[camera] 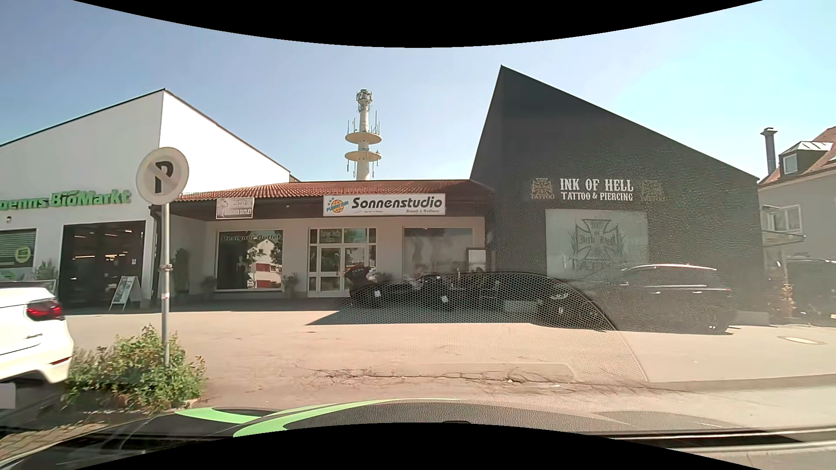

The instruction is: Follow the waypoints while adhering to traffic rules and regulations

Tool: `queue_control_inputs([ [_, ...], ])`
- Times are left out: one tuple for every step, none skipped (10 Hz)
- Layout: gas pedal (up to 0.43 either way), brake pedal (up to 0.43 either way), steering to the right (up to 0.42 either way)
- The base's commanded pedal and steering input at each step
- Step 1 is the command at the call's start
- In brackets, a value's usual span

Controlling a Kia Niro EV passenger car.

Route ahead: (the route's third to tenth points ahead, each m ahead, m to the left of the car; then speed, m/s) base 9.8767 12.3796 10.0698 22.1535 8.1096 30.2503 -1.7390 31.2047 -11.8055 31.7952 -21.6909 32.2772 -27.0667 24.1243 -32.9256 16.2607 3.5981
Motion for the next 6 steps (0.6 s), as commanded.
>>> queue_control_inputs([
  [0.0, 0.189, -0.04],
  [0.0, 0.195, -0.042],
  [0.0, 0.201, -0.046],
  [0.0, 0.195, -0.049],
  [0.0, 0.189, -0.053],
  [0.0, 0.152, -0.059],
])
